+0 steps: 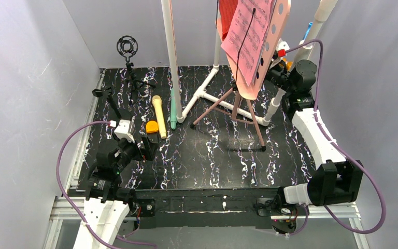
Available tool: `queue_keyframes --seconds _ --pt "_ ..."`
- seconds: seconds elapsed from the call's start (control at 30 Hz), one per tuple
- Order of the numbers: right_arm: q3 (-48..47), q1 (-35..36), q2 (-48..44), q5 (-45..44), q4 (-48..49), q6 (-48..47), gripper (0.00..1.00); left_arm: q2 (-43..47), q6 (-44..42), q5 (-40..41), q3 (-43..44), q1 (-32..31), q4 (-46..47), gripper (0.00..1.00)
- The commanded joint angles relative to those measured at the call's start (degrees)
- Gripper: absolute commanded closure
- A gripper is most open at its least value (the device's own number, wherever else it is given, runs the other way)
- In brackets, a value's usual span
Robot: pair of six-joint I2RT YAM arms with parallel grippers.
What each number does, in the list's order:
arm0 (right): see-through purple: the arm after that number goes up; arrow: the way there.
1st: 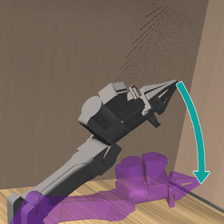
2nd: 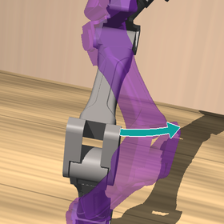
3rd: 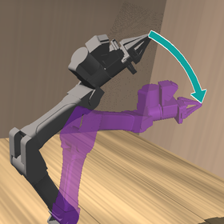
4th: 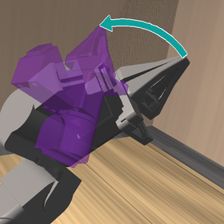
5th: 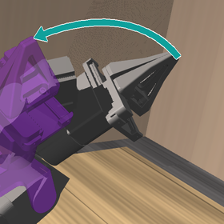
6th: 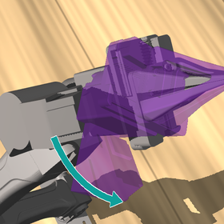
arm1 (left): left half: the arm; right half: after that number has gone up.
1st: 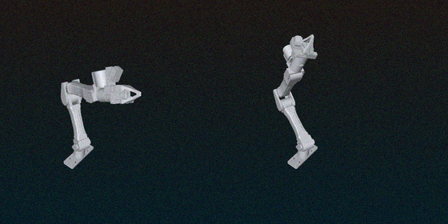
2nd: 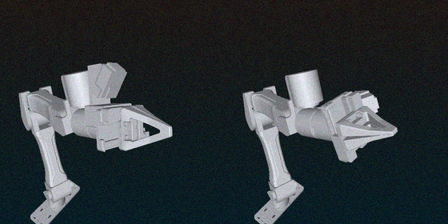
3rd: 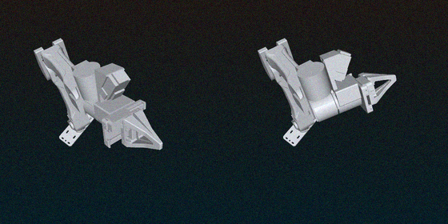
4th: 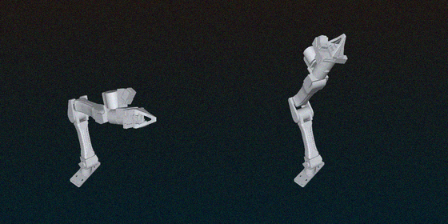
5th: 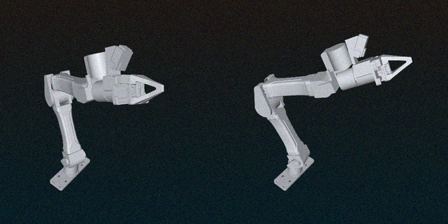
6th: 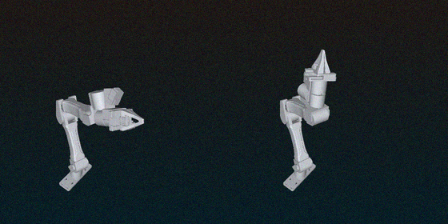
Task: Pack up the instrument practice props
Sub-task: Adjust the music stand at the center of the board.
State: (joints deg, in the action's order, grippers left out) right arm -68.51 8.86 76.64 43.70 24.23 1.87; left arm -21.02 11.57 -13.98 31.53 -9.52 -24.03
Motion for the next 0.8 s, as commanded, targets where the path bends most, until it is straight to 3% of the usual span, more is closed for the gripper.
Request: queue_keyframes --seconds 0.0,0.37,0.77 --pt "0.4 1.24 0.34 -3.15 8.4 3.05 0.22 0.89 -0.59 0.0 0.42 -0.15 -0.04 0.0" --pt "1.42 1.77 1.22 -2.25 10.84 4.69 0.5 0.64 -0.58 0.02 0.46 -0.15 -0.2 0.0" --pt "2.27 1.68 2.34 4.68 17.35 10.55 0.97 0.43 -0.59 0.09 0.55 -0.15 -0.4 0.0"
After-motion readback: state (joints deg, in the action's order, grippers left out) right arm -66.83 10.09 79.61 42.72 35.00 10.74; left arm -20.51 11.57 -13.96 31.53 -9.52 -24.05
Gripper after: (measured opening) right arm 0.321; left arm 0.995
